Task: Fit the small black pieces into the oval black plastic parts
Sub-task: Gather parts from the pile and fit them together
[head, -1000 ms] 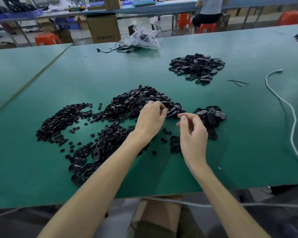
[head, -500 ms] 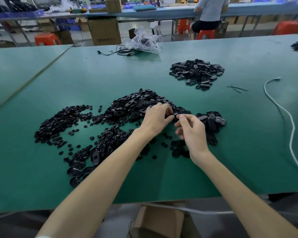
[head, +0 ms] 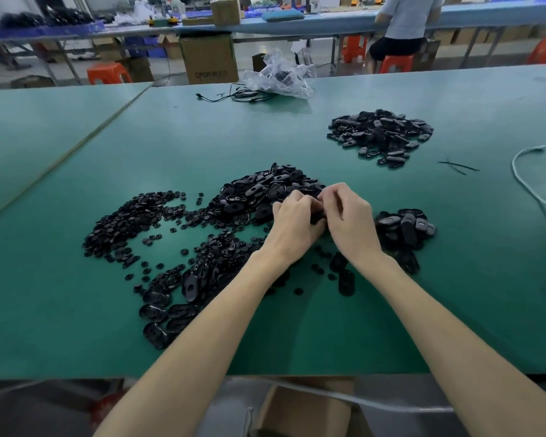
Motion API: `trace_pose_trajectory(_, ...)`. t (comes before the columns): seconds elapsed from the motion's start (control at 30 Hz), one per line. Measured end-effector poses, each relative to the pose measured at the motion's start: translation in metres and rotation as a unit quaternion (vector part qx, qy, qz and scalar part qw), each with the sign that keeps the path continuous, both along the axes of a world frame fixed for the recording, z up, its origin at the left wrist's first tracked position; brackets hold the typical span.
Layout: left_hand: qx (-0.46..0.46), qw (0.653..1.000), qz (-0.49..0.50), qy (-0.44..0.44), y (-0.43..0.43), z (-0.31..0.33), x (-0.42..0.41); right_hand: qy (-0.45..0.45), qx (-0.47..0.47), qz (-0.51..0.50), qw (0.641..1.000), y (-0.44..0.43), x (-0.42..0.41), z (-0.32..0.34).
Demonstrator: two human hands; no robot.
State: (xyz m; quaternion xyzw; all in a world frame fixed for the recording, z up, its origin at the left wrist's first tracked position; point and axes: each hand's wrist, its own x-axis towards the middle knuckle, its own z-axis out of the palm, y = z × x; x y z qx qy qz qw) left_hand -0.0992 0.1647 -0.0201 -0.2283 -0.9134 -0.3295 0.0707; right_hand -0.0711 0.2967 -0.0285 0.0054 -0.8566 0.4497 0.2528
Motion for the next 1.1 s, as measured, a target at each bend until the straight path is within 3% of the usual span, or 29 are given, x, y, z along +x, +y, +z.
trace_pose_trajectory(0.1,0.028,0.999,-0.011,-0.020,-0.006,0.002,0.002,0.005,0.102,0.002,0.995,-0.004,0.002,-0.001)
trace_pose_trajectory(0.23,0.115,0.993,-0.005,-0.027,-0.017,0.002,0.006,-0.021,0.124,0.018,0.992,-0.005,0.007,0.003)
trace_pose_trajectory(0.4,0.174,0.982,-0.007,-0.070,-0.039,0.006,0.012,-0.084,0.048,0.072,0.993,-0.021,0.021,0.010)
trace_pose_trajectory(0.57,0.169,0.981,-0.017,-0.091,-0.071,0.010,0.023,-0.141,-0.205,0.063,0.966,-0.045,0.031,0.003)
trace_pose_trajectory(0.67,0.222,0.968,0.020,-0.113,-0.086,0.011,0.026,-0.134,-0.258,0.061,0.955,-0.056,0.037,-0.005)
trace_pose_trajectory(0.83,0.114,0.987,0.107,-0.044,-0.088,0.002,0.026,-0.125,-0.218,0.087,0.964,-0.052,0.038,-0.009)
trace_pose_trajectory(1.1,0.005,0.996,0.092,-0.016,-0.075,-0.003,0.026,-0.143,-0.245,0.108,0.953,-0.029,0.023,-0.003)
